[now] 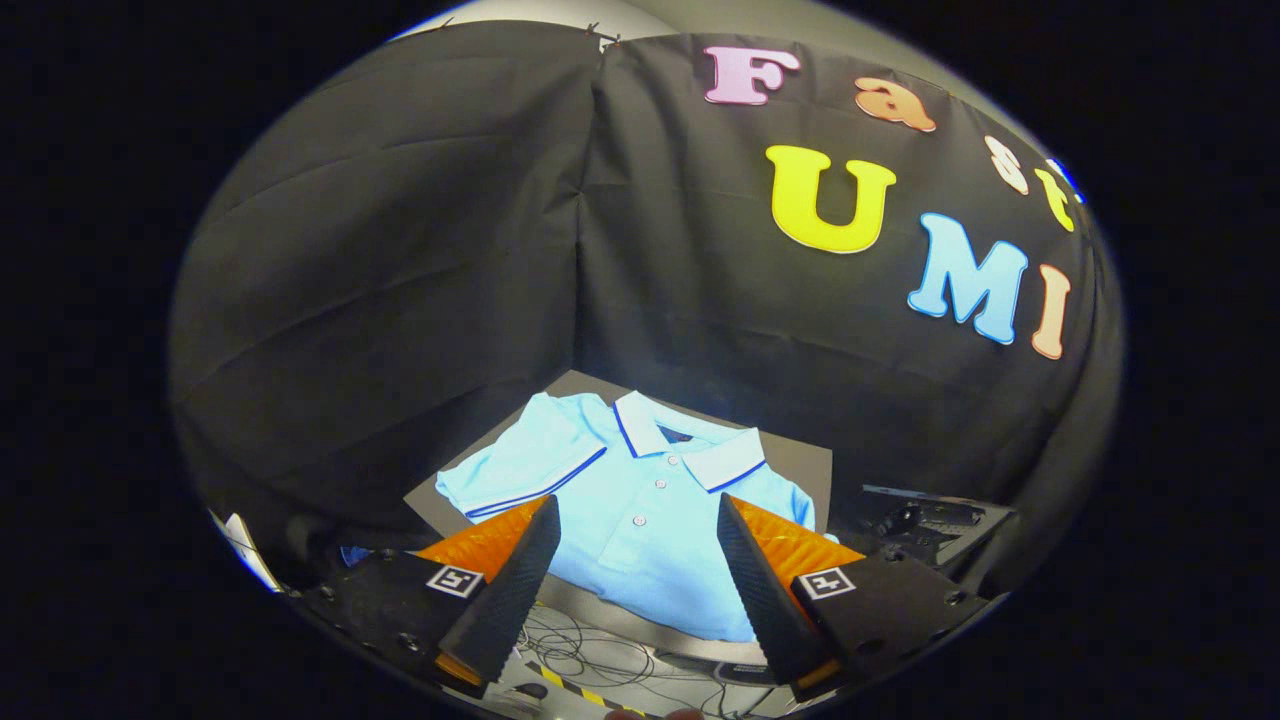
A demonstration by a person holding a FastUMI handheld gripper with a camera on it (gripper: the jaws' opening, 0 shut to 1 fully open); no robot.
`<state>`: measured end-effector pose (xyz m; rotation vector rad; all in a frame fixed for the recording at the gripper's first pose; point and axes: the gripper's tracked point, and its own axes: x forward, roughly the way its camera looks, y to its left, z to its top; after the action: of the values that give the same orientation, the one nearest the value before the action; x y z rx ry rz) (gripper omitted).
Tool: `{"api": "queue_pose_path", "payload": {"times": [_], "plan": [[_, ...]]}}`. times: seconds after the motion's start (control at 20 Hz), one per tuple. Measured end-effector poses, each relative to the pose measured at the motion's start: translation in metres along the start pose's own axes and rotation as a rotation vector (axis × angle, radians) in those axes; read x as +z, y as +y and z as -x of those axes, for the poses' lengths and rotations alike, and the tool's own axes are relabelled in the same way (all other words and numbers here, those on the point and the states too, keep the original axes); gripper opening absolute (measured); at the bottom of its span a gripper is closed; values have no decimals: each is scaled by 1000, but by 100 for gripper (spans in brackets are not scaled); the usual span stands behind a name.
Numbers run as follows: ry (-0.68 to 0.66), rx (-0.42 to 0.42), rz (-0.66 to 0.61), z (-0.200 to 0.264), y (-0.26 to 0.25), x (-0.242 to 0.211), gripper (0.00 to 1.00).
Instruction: Put the clothes into the washing machine and then close the washing machine lid.
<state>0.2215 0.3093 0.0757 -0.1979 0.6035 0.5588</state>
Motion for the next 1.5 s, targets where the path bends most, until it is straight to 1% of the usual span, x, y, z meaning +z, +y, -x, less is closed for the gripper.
{"api": "queue_pose_path", "payload": {"times": [0.15,0.25,0.45,0.55,0.8,1.0,1.05,1.25,1.5], "plan": [[38,-14,-40,-22,-2,-9,98],[58,-39,-33,-38,-7,-14,98],[118,-44,-38,-62,-9,-27,99],[127,-48,-45,-68,-8,-27,98],[148,-67,-6,-77,-8,-31,98],[194,-68,-18,-87,-11,-48,98],[209,-64,-22,-89,-11,-54,98],[208,-30,-109,-92,-11,-59,98],[196,-20,-110,-91,-8,-58,98]]}}
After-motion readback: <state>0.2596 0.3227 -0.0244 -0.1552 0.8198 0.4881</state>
